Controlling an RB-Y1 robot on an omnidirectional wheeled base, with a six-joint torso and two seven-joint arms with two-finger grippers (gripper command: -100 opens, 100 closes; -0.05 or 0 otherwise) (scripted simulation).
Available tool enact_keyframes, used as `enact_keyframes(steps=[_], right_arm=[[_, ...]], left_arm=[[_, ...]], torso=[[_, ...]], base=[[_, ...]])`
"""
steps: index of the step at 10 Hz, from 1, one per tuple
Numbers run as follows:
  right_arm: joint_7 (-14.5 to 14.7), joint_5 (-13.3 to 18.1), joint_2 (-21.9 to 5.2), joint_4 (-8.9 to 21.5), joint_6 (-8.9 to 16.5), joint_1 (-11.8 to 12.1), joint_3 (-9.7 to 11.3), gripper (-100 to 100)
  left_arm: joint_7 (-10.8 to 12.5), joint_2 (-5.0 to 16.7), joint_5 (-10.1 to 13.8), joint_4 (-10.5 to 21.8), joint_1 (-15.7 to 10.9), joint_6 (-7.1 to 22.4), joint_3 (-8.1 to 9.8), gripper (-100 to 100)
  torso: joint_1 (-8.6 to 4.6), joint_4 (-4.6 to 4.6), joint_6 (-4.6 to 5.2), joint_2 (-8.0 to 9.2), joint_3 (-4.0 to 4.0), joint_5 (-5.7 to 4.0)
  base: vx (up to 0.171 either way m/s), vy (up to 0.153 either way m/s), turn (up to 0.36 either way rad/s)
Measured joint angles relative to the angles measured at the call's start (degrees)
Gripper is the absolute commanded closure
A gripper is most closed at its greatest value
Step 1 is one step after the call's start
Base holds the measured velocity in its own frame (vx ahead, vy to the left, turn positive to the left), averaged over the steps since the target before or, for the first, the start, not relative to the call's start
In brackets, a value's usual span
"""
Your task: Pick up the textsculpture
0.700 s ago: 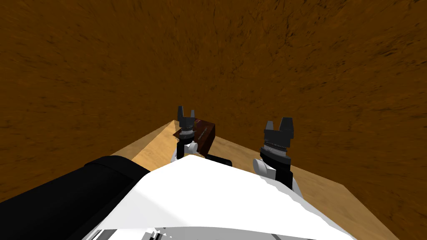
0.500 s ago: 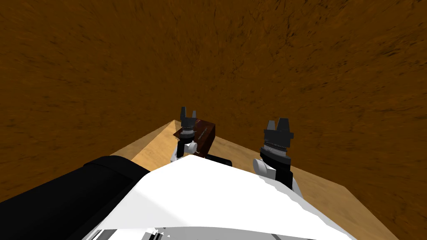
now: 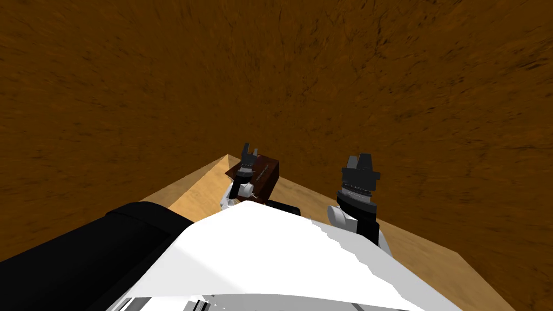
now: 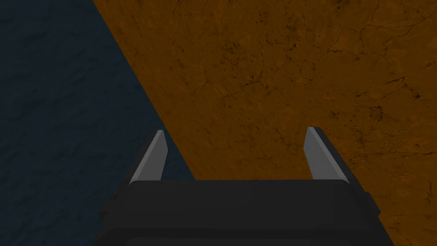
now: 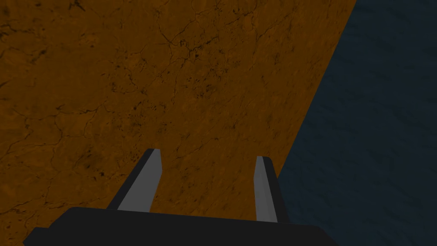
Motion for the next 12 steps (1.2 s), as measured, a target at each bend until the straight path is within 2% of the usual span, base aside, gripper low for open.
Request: enact_keyframes(steps=[1,2,3,4,6,12], right_arm=[[0.0,0.0,0.0,0.0,0.0,0.0,0.0,0],[0.0,0.0,0.0,0.0,0.0,0.0,0.0,0],[0.0,0.0,0.0,0.0,0.0,0.0,0.0,0],[0.0,0.0,0.0,0.0,0.0,0.0,0.0,0],[0.0,0.0,0.0,0.0,0.0,0.0,0.0,0],[0.0,0.0,0.0,0.0,0.0,0.0,0.0,0]], left_arm=[[0.6,0.7,0.0,1.0,-0.8,1.7,0.52,-100],[1.7,1.5,0.1,1.2,0.2,3.3,0.95,-100],[2.1,1.6,-0.1,2.3,-0.4,4.5,0.98,-100],[3.0,2.4,0.1,4.4,-1.3,5.5,1.86,-100],[4.2,2.8,0.1,5.7,-2.1,8.7,2.61,-100],[8.3,4.1,0.3,13.9,-5.7,16.3,5.38,-100]], torso=[[0.02,0.00,-0.01,0.02,0.01,0.01],[-0.05,0.00,-0.03,0.02,0.01,-0.01],[-0.04,0.00,0.00,0.01,0.00,-0.01],[-0.02,0.00,-0.01,-0.01,0.00,0.00],[0.03,0.00,-0.02,0.00,0.00,0.01],[-0.02,0.00,-0.02,-0.01,0.00,0.00]], base=[[0.019,-0.067,0.102],[0.015,-0.057,0.041],[0.016,-0.053,0.050],[0.016,-0.035,0.048],[0.016,-0.042,0.060],[0.015,-0.053,0.061]])
